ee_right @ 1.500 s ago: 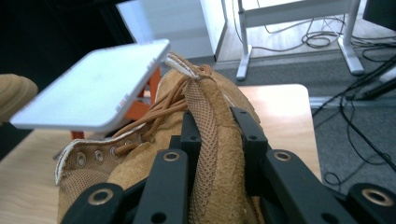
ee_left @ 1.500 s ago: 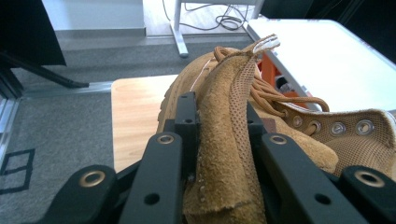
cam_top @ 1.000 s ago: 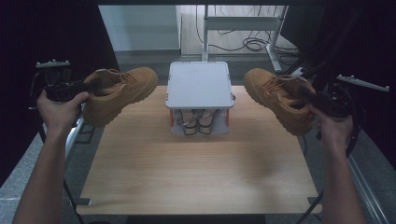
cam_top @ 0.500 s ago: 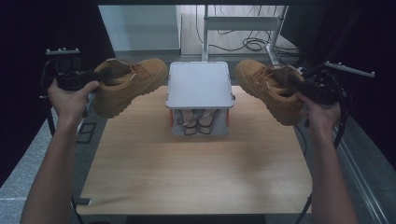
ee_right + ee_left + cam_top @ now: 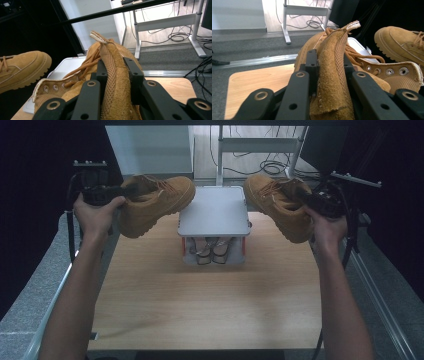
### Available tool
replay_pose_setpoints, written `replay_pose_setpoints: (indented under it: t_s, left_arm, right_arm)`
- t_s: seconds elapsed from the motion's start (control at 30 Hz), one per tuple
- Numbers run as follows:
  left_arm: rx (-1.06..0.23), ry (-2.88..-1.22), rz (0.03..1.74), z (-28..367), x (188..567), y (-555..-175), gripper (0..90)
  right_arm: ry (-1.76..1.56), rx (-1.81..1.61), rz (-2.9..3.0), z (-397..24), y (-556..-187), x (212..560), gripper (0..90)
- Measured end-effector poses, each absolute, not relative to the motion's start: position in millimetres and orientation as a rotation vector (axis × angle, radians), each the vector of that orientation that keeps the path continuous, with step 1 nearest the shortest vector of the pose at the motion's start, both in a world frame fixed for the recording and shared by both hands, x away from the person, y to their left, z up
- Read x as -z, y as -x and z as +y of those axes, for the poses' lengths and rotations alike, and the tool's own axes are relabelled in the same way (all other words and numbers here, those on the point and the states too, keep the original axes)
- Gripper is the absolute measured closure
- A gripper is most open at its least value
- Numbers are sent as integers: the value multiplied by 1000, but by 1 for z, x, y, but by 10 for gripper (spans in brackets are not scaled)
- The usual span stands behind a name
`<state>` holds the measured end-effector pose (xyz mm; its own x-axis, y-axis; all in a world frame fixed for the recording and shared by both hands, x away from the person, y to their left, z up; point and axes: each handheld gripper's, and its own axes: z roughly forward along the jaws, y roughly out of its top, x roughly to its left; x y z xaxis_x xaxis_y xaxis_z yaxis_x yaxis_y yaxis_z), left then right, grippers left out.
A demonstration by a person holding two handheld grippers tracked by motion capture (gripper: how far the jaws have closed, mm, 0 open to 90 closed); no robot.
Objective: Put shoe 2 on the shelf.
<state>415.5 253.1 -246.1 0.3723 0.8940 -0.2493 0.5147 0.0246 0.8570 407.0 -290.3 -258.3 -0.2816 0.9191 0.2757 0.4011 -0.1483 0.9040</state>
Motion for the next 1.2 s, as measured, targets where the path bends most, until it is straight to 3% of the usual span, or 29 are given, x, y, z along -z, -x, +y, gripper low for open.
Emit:
replay_pose_setpoints:
  t_s: [0.6,1.2]
  left_arm:
    - [-431,-1609,1278,224,255,-448,758]
    - [-370,-1573,1266,204,264,-473,753]
  right_arm:
    - [-1503,-1417,1678,-227,-447,258,756]
    - [-1552,-1527,1610,-197,-468,273,753]
